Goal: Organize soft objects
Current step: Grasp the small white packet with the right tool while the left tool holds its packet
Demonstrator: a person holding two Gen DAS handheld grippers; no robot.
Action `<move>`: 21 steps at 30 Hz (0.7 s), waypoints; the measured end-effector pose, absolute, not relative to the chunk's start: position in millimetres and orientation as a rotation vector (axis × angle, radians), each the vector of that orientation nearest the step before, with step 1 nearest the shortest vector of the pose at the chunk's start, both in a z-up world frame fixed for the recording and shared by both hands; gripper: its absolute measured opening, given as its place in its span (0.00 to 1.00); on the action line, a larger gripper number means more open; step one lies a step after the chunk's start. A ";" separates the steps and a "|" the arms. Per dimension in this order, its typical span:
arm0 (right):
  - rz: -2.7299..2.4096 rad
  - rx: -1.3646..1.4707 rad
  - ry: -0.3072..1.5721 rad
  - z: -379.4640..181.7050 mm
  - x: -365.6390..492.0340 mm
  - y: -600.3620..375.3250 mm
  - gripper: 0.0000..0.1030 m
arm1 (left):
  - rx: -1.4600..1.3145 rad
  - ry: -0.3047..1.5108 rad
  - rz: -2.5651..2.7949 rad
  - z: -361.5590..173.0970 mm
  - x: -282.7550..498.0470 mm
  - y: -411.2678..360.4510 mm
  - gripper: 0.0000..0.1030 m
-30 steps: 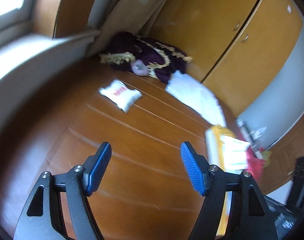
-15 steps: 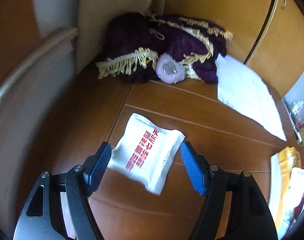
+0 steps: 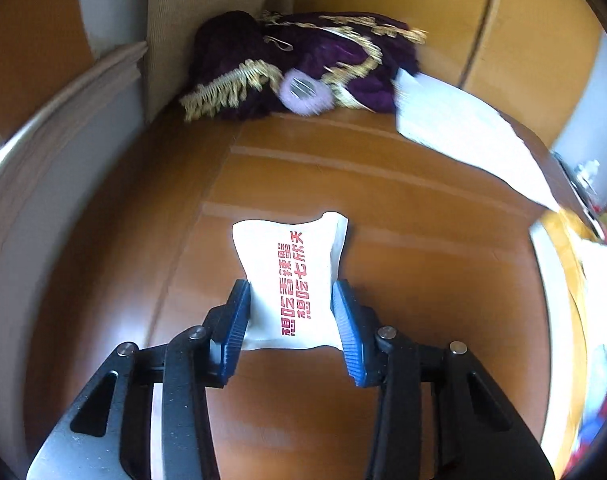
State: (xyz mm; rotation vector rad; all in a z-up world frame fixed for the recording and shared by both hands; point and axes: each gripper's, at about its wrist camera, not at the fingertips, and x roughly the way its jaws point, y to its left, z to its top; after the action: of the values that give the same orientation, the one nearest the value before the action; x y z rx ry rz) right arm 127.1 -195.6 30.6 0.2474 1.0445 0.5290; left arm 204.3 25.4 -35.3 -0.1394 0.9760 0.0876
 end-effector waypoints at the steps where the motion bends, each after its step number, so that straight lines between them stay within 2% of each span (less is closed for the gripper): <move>1: 0.530 0.250 1.044 30.7 126.8 -196.6 0.65 | -0.137 0.974 0.072 -35.4 192.6 19.4 0.39; 5: 0.546 0.259 1.050 29.6 126.8 -196.6 0.63 | -0.136 0.957 0.000 -34.5 133.2 -8.9 0.39; 10: 0.602 0.238 1.090 20.5 127.1 -177.0 0.53 | -0.227 0.940 -0.045 -32.7 80.7 -22.4 0.39; 16: 0.649 0.189 1.224 -9.7 134.3 -139.9 0.46 | -0.303 0.928 -0.082 -32.7 57.2 -28.1 0.39; 21: 0.650 0.185 1.288 -31.6 134.7 -130.6 0.32 | -0.323 0.903 -0.115 -33.4 46.4 -32.3 0.39</move>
State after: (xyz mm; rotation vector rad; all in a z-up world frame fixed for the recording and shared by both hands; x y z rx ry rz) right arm 134.7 -130.6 -31.6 0.1847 1.2878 0.6504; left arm 46.4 -32.3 -33.4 -0.3234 0.9031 -0.1148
